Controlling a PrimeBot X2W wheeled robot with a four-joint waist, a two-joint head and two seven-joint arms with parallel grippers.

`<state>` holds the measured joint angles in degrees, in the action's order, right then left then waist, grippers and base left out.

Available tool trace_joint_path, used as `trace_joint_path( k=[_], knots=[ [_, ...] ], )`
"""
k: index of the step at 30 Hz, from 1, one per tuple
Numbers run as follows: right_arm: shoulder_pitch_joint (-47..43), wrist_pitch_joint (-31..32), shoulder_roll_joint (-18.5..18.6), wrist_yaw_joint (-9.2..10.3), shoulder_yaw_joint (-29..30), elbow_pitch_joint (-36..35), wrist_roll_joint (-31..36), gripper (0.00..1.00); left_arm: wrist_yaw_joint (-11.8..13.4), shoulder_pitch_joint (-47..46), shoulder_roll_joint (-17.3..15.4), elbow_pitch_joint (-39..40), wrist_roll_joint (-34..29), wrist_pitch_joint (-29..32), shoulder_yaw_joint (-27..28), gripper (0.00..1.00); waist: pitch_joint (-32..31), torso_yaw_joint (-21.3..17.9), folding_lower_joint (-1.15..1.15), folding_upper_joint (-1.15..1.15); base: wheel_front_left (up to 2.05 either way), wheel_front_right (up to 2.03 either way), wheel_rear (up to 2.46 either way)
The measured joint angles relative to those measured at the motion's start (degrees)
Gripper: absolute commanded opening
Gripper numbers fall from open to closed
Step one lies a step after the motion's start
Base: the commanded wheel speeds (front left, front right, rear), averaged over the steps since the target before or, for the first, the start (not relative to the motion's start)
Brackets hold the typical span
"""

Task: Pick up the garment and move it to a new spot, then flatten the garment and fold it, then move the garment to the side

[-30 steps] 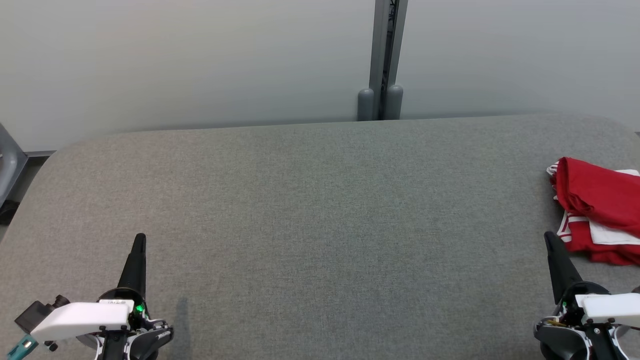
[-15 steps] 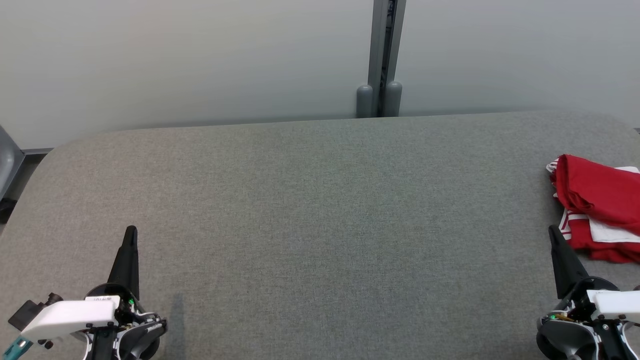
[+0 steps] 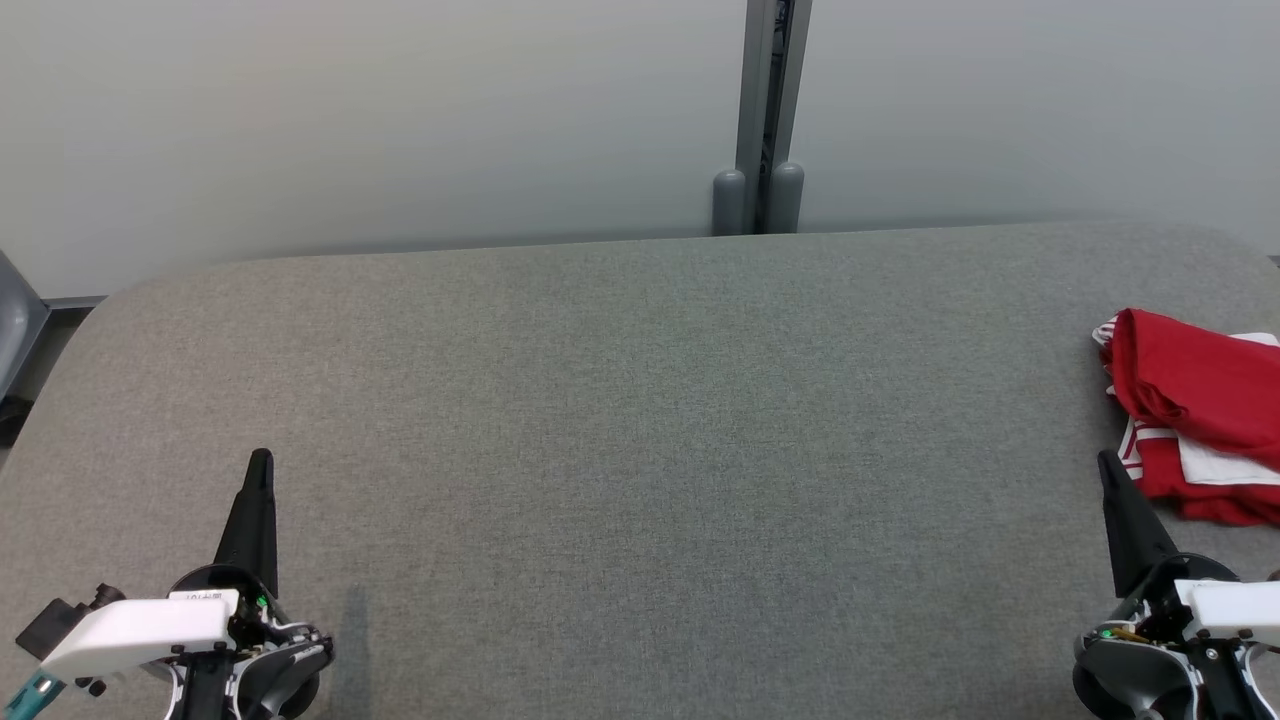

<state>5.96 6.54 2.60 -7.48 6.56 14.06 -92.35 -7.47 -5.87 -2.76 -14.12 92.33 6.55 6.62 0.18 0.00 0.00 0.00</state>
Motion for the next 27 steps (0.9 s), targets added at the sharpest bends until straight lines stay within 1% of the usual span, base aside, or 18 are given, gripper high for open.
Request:
trace_joint_path(
  k=[27],
  knots=[
    [0.0, 0.0, 0.0, 0.0, 0.0, 0.0, 0.0, 0.0, -0.01, 0.0, 0.0, 0.01, 0.0, 0.0, -0.02, 0.0, 0.0, 0.0, 0.0, 0.0, 0.0, 0.0, 0.0]
  ],
)
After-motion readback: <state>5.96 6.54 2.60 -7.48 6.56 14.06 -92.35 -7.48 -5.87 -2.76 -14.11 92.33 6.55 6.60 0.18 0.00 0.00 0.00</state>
